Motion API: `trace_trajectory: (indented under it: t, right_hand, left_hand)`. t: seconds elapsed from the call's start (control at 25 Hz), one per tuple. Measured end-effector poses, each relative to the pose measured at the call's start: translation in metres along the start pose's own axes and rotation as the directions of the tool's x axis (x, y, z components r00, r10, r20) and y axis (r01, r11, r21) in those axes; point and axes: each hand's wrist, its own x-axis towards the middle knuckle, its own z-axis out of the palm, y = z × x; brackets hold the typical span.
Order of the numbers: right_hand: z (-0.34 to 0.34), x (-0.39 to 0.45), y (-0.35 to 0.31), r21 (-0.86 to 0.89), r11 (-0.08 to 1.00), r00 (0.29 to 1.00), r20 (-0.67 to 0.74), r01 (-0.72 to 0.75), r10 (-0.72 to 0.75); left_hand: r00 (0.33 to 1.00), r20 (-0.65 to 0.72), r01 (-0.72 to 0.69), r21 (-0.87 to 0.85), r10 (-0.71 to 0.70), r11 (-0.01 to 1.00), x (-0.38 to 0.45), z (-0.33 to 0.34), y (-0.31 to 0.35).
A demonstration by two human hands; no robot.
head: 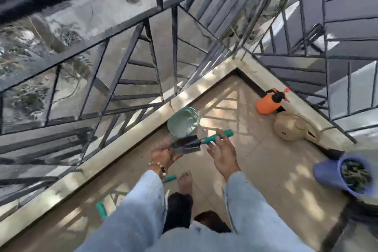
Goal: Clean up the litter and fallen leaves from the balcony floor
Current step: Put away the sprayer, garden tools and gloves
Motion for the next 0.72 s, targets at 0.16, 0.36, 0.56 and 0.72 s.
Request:
trace_trajectory:
  t: [0.16,0.36,0.56,0.72]
  right_hand:
    - [0.025,0.065,-0.017,-0.115,0.99,0.996,0.018,-0.085,0.088]
    - [0.047,0.177,-0.006,-0.183,0.97,0.987,-0.018,-0.162,0.161]
    - [0.04,0.336,0.068,-0.228,0.936,0.963,-0.027,-0.268,0.269]
    - [0.024,0.464,0.135,-0.357,0.873,0.937,-0.02,-0.332,0.348]
  left_hand:
    - [0.995,-0.1,0.014,-0.052,-0.019,0.999,0.036,0.035,0.029]
    - [0.976,-0.192,0.094,-0.076,-0.107,0.993,0.127,0.055,0.035]
    - [0.939,-0.336,0.084,-0.003,-0.08,0.996,0.273,0.062,-0.012]
    - [0.922,-0.351,0.127,-0.126,-0.164,0.984,0.4,0.056,-0.057]
